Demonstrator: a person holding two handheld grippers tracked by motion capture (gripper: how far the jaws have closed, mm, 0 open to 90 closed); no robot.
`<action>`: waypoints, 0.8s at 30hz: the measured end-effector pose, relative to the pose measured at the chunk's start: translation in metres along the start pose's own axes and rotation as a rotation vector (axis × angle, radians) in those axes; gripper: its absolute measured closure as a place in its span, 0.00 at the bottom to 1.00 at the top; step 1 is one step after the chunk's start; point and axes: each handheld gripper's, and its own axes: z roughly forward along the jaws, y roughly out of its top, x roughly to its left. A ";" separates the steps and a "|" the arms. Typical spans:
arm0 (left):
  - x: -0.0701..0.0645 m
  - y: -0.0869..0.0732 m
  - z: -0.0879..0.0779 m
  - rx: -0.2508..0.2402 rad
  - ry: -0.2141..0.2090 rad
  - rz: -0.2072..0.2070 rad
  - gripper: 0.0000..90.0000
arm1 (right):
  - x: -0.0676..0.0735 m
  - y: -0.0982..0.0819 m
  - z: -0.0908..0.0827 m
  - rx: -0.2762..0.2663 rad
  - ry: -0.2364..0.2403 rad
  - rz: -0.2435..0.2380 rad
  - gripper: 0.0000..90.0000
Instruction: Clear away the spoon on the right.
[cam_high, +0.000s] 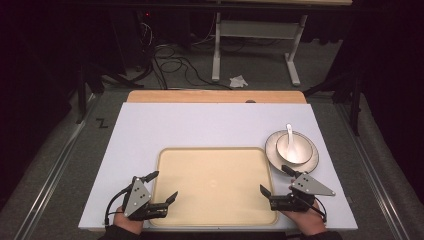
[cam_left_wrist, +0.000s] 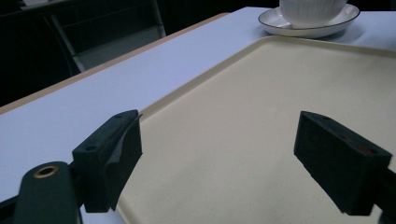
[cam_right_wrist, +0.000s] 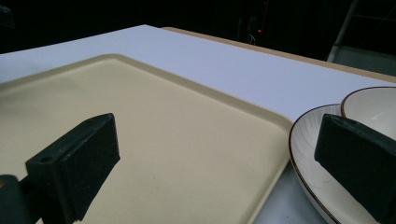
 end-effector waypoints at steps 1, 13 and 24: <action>0.000 0.000 0.000 0.000 0.000 0.000 0.18 | -0.001 0.000 -0.001 -0.003 -0.004 0.004 0.01; 0.000 0.000 -0.001 -0.010 0.008 -0.002 0.18 | -0.003 0.000 -0.002 -0.014 -0.011 0.015 0.01; 0.000 0.001 -0.001 -0.013 0.006 0.002 0.18 | -0.006 0.000 -0.004 -0.016 -0.023 0.022 0.02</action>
